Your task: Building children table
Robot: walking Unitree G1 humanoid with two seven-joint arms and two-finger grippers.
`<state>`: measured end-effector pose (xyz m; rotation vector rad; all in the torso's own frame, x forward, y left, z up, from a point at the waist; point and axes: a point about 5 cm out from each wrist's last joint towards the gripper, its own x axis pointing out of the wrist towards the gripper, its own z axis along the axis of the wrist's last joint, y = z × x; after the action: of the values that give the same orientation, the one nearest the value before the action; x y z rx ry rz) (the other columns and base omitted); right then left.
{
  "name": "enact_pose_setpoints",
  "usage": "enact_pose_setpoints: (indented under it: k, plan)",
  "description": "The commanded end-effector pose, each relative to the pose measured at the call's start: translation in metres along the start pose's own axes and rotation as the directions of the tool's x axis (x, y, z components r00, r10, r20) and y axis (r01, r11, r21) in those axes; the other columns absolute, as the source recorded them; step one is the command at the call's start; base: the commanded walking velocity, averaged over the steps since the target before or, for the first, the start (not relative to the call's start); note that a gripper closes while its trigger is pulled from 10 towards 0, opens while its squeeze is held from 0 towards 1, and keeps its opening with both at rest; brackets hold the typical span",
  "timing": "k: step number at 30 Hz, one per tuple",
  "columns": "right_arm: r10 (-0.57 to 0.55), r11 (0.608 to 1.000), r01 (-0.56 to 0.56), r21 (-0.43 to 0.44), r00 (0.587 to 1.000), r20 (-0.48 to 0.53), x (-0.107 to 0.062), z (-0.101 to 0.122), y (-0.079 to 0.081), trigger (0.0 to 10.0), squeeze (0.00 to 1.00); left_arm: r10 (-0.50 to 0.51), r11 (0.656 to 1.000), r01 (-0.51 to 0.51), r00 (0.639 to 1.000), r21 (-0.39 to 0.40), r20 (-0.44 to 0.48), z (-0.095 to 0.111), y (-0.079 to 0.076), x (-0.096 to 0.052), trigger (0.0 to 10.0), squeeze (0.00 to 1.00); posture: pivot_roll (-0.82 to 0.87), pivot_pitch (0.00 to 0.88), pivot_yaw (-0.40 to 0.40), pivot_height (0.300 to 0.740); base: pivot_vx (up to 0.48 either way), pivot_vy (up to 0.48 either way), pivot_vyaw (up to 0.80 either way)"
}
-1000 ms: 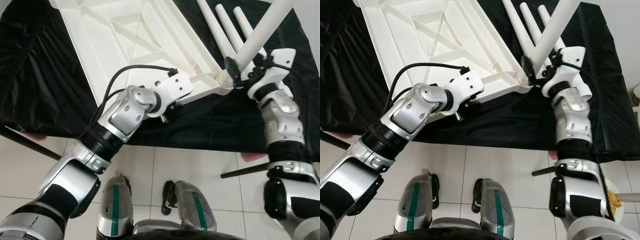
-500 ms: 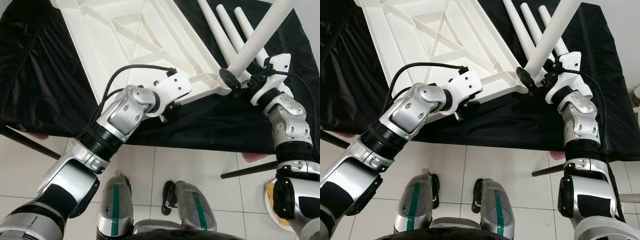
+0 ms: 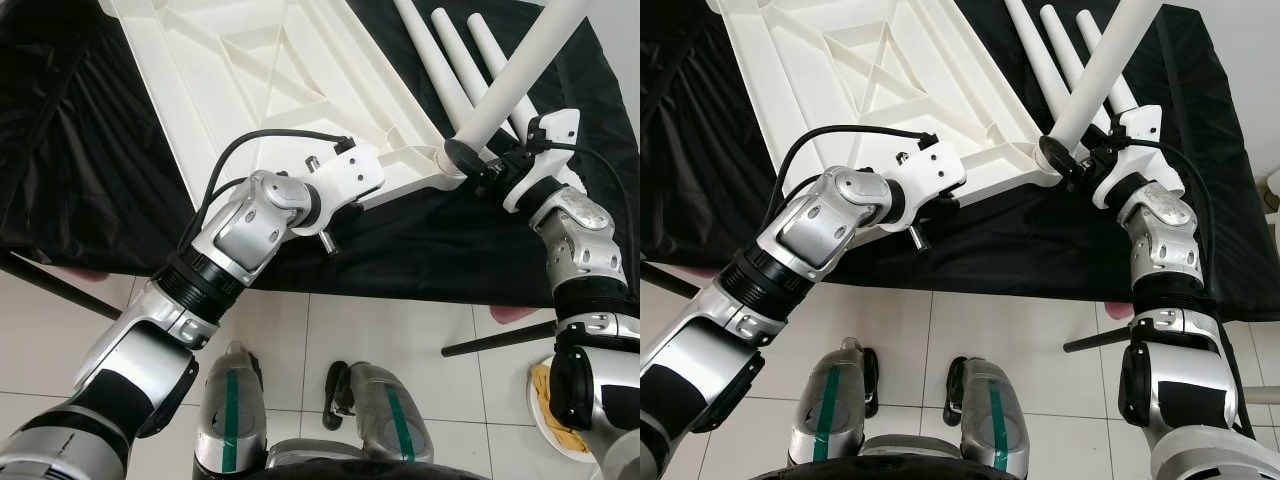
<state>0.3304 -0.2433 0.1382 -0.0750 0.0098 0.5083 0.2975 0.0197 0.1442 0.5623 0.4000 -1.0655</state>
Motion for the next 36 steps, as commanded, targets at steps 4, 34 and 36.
enact_pose_setpoints:
  k: [4, 34, 36]
  plan:
    - [-0.009, 1.0, 0.009, -0.002, 1.0, -0.022, -0.005, -0.004, -0.005, 10.0, 0.0, -0.024, 1.0, 0.025, 0.999, 0.008, -0.029, -0.004, -0.005, 0.002, 10.0, 0.0, 0.03, 0.039, -0.052, 0.74, 0.0, 0.0, 0.0]
    - [-0.451, 0.881, 0.426, 0.205, 0.888, 0.091, 0.015, -0.005, 0.031, 0.0, 0.0, -0.027, 0.999, 0.028, 1.0, 0.021, -0.011, -0.003, -0.012, -0.004, 0.0, 0.0, 0.05, 0.051, -0.081, 0.74, 0.0, 0.0, 0.0]
    - [-0.463, 0.873, 0.436, 0.22, 0.882, 0.091, 0.017, -0.005, 0.034, 0.0, 0.0, -0.027, 0.999, 0.028, 1.0, 0.022, -0.011, -0.003, -0.012, -0.004, 0.0, 0.0, 0.05, 0.051, -0.081, 0.74, 0.0, 0.0, 0.0]
